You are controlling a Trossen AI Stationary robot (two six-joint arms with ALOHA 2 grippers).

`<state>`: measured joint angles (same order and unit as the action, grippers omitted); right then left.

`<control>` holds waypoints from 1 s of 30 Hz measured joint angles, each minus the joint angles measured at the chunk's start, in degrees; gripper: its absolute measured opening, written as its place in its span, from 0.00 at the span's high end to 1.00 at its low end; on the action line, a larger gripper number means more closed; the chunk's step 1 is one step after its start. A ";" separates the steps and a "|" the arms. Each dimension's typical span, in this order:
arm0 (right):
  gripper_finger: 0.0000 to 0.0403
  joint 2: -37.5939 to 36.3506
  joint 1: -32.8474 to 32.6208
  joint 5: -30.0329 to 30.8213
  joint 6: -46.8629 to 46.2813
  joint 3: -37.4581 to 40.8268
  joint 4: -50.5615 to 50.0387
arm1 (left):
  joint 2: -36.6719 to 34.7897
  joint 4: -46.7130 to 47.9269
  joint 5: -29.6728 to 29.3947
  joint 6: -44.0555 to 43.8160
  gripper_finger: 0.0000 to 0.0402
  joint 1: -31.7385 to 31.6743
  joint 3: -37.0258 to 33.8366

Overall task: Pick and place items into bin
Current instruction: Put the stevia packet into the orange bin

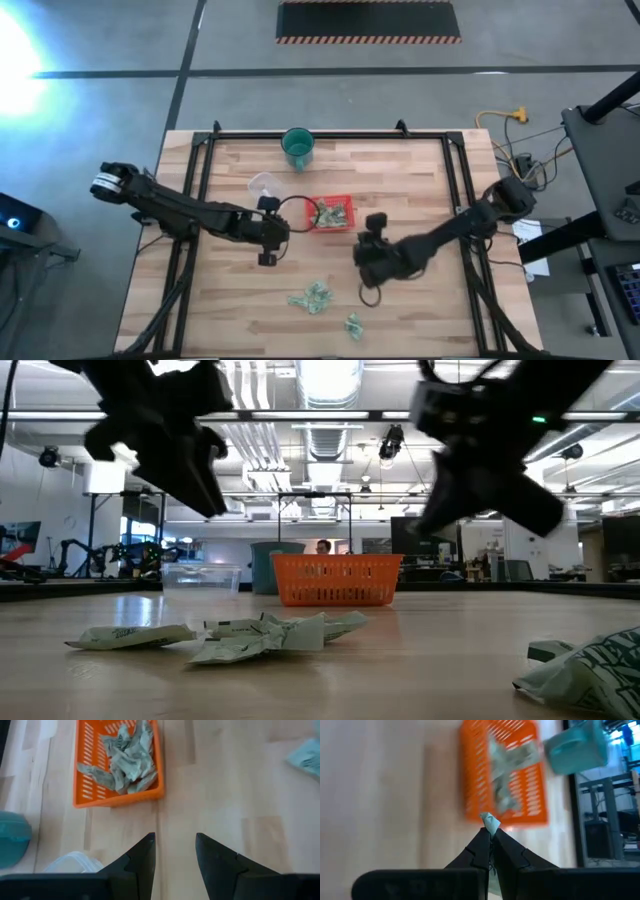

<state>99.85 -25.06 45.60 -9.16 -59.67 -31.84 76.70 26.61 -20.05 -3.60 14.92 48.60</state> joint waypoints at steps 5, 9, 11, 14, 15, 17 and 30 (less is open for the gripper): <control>0.98 -0.02 5.75 -0.55 9.83 -3.50 5.32 | -2.16 -0.53 0.02 -0.57 0.69 2.17 -1.65; 0.98 -0.06 10.25 -5.45 16.49 -5.05 11.06 | -3.04 -0.61 0.04 -1.60 0.69 2.86 -3.10; 0.98 -0.07 12.55 -8.96 18.60 -5.16 13.01 | -3.41 -0.65 0.04 -2.16 0.69 2.88 -3.56; 0.98 -0.09 15.60 -11.77 19.57 -4.46 15.64 | -3.63 -0.94 0.02 -2.17 0.69 2.83 -3.76; 0.98 -0.13 16.55 -12.44 19.66 -3.90 16.05 | -3.62 -0.83 0.02 -2.16 0.69 2.83 -3.76; 0.98 -0.13 18.33 -13.78 19.43 -2.72 16.22 | -3.59 -0.77 0.02 -2.13 0.69 2.83 -3.73; 0.87 -0.11 21.98 -22.16 18.54 1.23 22.23 | -3.49 -3.81 0.06 -2.05 0.69 2.83 -3.80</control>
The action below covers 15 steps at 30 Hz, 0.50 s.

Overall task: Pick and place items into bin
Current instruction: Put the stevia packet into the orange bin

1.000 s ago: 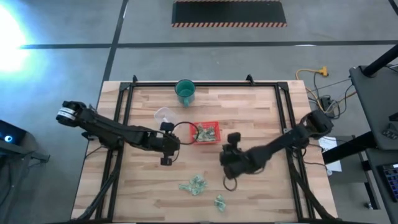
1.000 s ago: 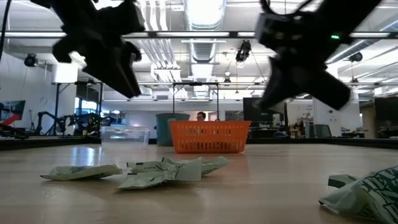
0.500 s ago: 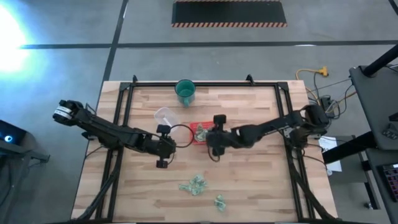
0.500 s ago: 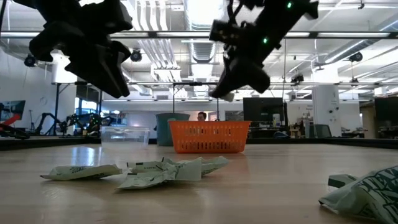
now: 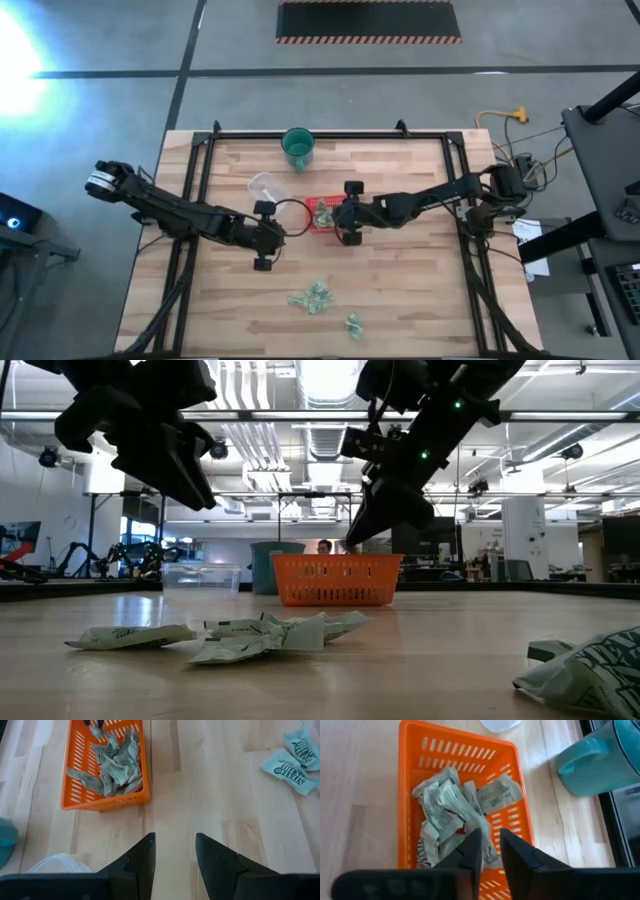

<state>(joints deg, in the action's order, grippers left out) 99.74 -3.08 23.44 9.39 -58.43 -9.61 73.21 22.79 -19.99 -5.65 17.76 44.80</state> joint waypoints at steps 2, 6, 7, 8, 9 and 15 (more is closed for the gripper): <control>0.81 0.00 0.01 0.10 -0.22 0.00 -0.02 | 0.00 0.03 0.05 -0.02 0.69 0.00 -0.04; 0.72 -0.13 0.04 0.50 -0.04 -0.02 -0.19 | 0.89 -1.19 0.31 -0.63 0.69 0.02 -0.09; 0.71 -0.31 0.02 0.50 0.00 -0.02 -0.60 | 1.34 -1.60 0.94 -1.38 0.69 0.07 -0.15; 0.69 -0.62 -0.01 0.50 0.00 -0.02 -1.01 | 2.01 -1.99 1.97 -1.99 0.69 0.08 -0.15; 0.68 -1.03 -0.03 0.50 -0.07 -0.02 -1.34 | 2.77 -2.48 3.28 -2.81 0.69 0.16 -0.15; 0.68 -5.56 -1.20 0.66 -3.43 -0.04 -5.86 | 9.00 -3.44 7.29 -8.29 0.69 3.85 0.15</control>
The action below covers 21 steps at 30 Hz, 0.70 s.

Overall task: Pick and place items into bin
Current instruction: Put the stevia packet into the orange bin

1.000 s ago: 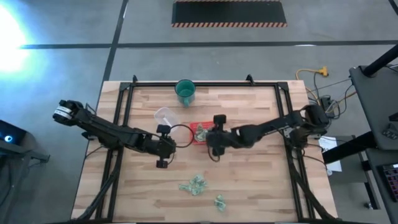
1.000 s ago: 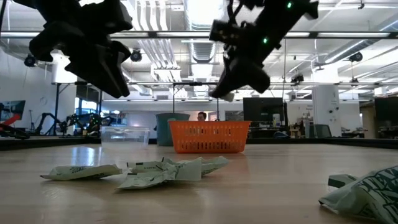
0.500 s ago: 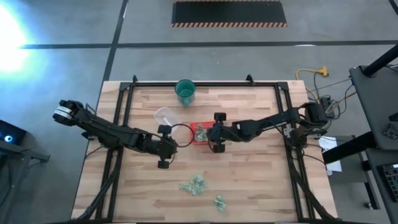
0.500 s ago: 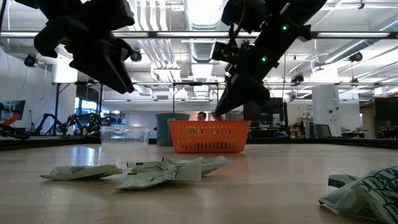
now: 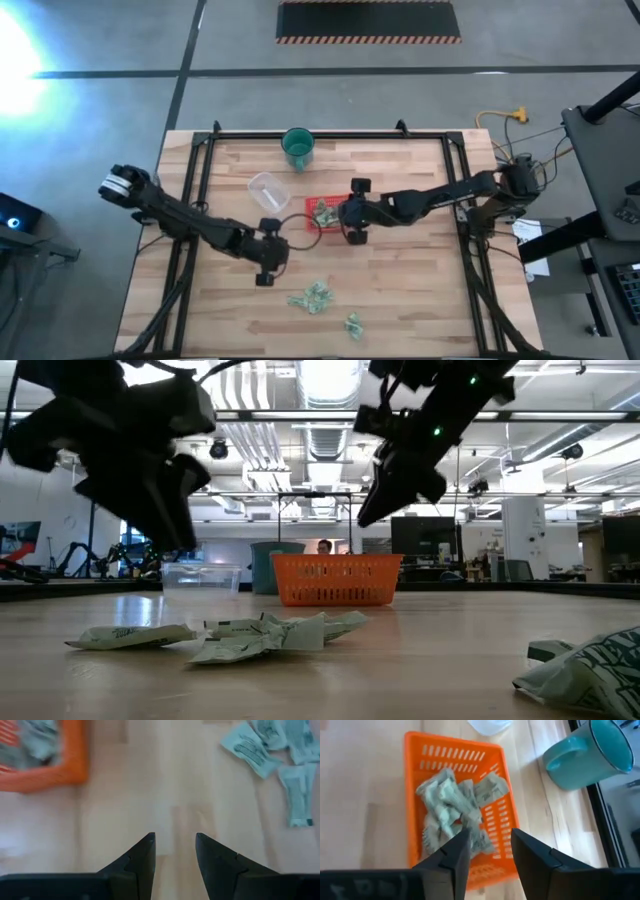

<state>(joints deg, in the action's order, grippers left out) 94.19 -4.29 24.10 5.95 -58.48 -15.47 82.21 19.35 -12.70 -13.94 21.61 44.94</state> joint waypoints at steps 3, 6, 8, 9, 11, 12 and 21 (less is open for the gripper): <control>0.69 -2.99 -1.46 -0.03 -2.51 0.09 -3.53 | 2.58 -2.89 0.43 -0.79 0.69 2.65 0.03; 0.71 -5.85 -3.40 0.02 -4.73 0.30 -5.80 | 4.21 -7.10 0.76 -0.74 0.69 5.01 0.03; 0.72 -7.51 -4.84 0.02 -5.45 0.63 -5.96 | 4.55 -9.56 0.93 -0.60 0.69 6.39 0.04; 0.72 -8.33 -5.52 0.00 -5.64 0.79 -5.92 | 4.59 -10.59 1.03 -0.55 0.69 6.86 0.11; 0.73 -9.70 -6.89 0.04 -5.85 1.00 -6.03 | 4.66 -13.47 1.08 -0.54 0.69 7.75 0.16; 0.74 -10.27 -7.52 0.10 -5.99 1.01 -6.01 | 4.66 -15.13 1.08 -0.54 0.69 8.16 0.10; 0.75 -13.27 -13.25 6.19 -7.40 1.31 -8.32 | 8.89 -24.26 -0.35 -0.47 0.69 11.48 0.00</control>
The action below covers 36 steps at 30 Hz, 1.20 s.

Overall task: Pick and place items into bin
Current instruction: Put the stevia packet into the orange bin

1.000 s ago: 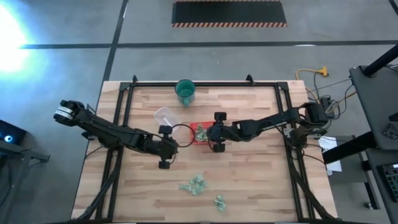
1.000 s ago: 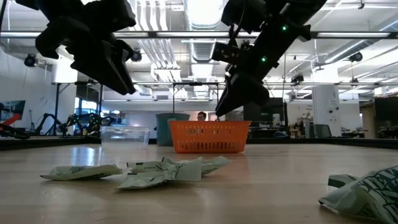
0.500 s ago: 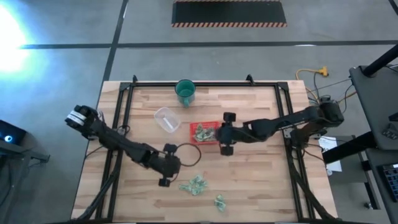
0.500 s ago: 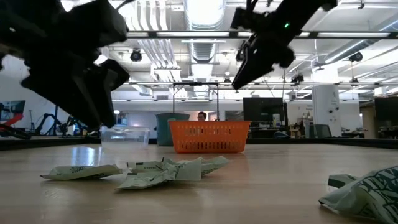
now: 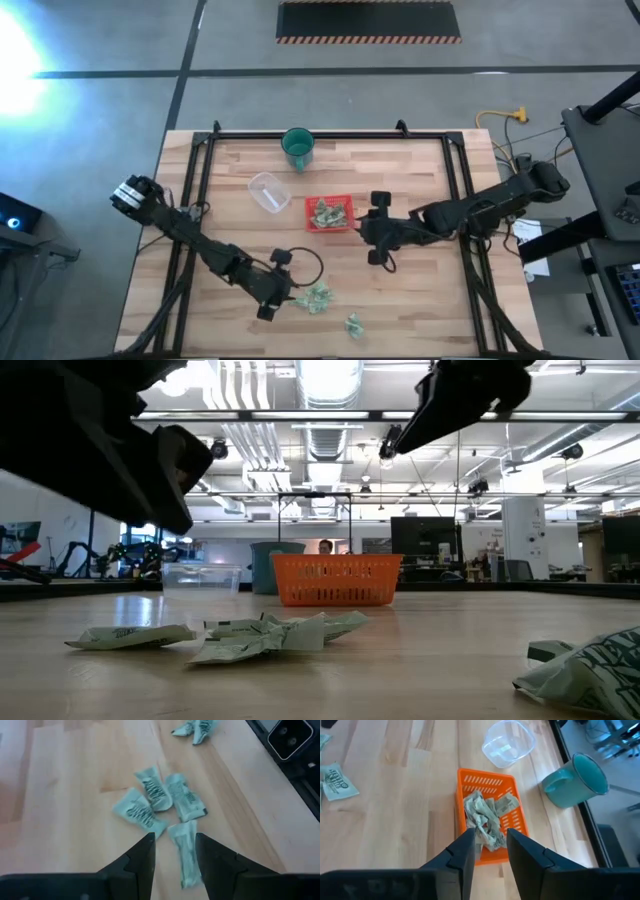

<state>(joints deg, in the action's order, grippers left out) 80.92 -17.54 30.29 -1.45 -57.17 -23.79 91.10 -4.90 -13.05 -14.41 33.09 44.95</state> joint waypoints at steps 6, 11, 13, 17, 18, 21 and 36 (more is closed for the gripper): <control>0.76 -1.76 -2.88 3.35 -1.63 0.00 -1.52 | 6.18 -6.21 -2.32 -0.16 0.69 2.12 0.20; 0.78 -2.78 -5.05 5.05 -2.43 0.02 -1.86 | 9.14 -8.53 -2.32 0.20 0.69 2.88 0.32; 0.78 -2.97 -5.81 5.99 -2.48 0.07 -2.32 | 9.30 -8.72 -2.42 0.23 0.69 2.81 0.83; 0.78 -2.96 -6.56 6.20 -3.15 0.09 -3.50 | 9.30 -8.79 -2.43 0.19 0.69 2.81 1.09; 0.78 -2.96 -6.54 6.27 -3.38 0.09 -3.52 | 9.36 -8.81 -2.43 0.16 0.69 2.81 1.09; 0.78 -2.96 -6.54 6.52 -4.45 0.09 -4.78 | 9.69 -8.93 -2.43 0.08 0.69 2.81 0.92; 0.82 -2.96 -7.00 7.40 -5.05 0.09 -6.07 | 12.59 -8.77 -0.32 0.19 0.71 2.42 0.98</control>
<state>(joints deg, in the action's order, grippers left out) 77.95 -24.53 37.69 -6.50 -57.08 -29.86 103.69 -13.67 -13.38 -14.22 35.51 45.93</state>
